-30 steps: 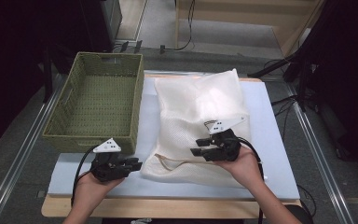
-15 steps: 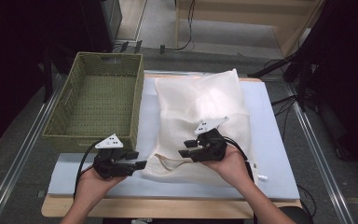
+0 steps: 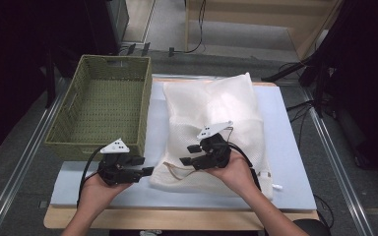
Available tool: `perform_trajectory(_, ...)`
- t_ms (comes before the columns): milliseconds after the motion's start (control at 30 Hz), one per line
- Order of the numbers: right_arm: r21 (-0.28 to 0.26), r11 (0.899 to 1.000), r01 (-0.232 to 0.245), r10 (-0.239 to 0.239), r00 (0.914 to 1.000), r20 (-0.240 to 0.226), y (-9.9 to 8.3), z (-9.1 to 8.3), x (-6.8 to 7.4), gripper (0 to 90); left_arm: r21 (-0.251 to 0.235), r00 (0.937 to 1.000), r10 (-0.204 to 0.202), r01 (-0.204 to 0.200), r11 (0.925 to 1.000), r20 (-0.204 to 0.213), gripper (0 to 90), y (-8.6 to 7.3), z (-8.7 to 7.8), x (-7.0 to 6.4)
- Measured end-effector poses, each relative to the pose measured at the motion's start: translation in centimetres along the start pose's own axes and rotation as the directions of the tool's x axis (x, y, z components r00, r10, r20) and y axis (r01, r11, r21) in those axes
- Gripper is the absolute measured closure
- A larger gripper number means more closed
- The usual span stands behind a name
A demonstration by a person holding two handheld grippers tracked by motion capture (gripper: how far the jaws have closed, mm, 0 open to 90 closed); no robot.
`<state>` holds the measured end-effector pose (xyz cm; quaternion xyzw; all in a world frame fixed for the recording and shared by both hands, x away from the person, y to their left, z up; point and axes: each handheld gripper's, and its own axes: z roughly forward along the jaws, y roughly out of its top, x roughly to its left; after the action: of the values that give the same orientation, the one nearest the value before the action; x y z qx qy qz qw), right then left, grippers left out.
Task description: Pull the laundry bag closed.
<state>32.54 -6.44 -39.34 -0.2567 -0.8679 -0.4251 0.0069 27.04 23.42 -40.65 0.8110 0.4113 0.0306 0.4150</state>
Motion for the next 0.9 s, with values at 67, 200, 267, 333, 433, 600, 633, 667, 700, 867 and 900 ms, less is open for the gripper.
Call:
perform_trajectory(67,0.003,1.0,0.026,-0.026,0.9996,0.009,0.0,0.3,0.1,48.3,0.005,1.0,-0.003,0.003,1.0,-0.001,44.9,0.0,-0.1,0.1)
perform_trajectory(200,0.015,0.999,0.047,-0.047,0.9989,-0.005,-0.1,1.1,0.3,51.0,-0.007,0.9999,-0.011,0.011,0.9999,-0.006,44.8,-0.1,-0.4,0.4)
perform_trajectory(267,0.024,0.999,0.042,-0.041,0.9991,-0.008,0.0,1.6,0.4,51.3,-0.009,0.9999,-0.013,0.013,0.9999,-0.003,44.8,-0.1,-0.5,0.4)
perform_trajectory(333,0.029,0.998,0.047,-0.047,0.9989,-0.002,0.0,2.0,0.6,51.8,-0.01,0.9999,-0.01,0.01,0.9999,-0.005,44.8,-0.1,-0.5,0.3)
perform_trajectory(433,0.022,0.997,0.07,-0.07,0.9974,0.015,-0.1,2.5,0.9,53.1,-0.005,1.0,-0.005,0.005,1.0,-0.006,44.8,-0.1,-0.5,0.4)
perform_trajectory(600,0.021,0.997,0.069,-0.069,0.9976,0.009,0.0,3.3,1.3,56.4,-0.012,0.9999,-0.013,0.012,0.9999,-0.012,44.8,-0.2,-0.7,0.5)
perform_trajectory(633,0.022,0.998,0.06,-0.06,0.9981,0.013,0.0,3.5,1.3,56.6,-0.012,0.9999,-0.012,0.012,0.9998,-0.011,44.8,-0.2,-0.7,0.5)
perform_trajectory(667,0.016,0.999,0.052,-0.052,0.9987,0.003,0.0,3.7,1.2,57.0,-0.012,0.9999,-0.012,0.012,0.9998,-0.011,44.8,-0.2,-0.7,0.5)
perform_trajectory(700,0.019,0.999,0.036,-0.036,0.9994,0.0,0.0,3.9,1.2,57.8,-0.012,0.9998,-0.013,0.013,0.9998,-0.012,44.8,-0.2,-0.7,0.5)
perform_trajectory(867,-0.003,1.0,0.02,-0.02,0.9996,0.02,-0.3,4.4,1.3,62.9,-0.016,0.9998,-0.013,0.012,0.9998,-0.016,44.6,-0.3,-0.7,0.5)
perform_trajectory(900,-0.003,1.0,0.012,-0.012,0.9997,0.02,-0.3,4.4,1.3,63.8,-0.014,0.9997,-0.015,0.015,0.9998,-0.02,44.6,-0.3,-0.7,0.5)
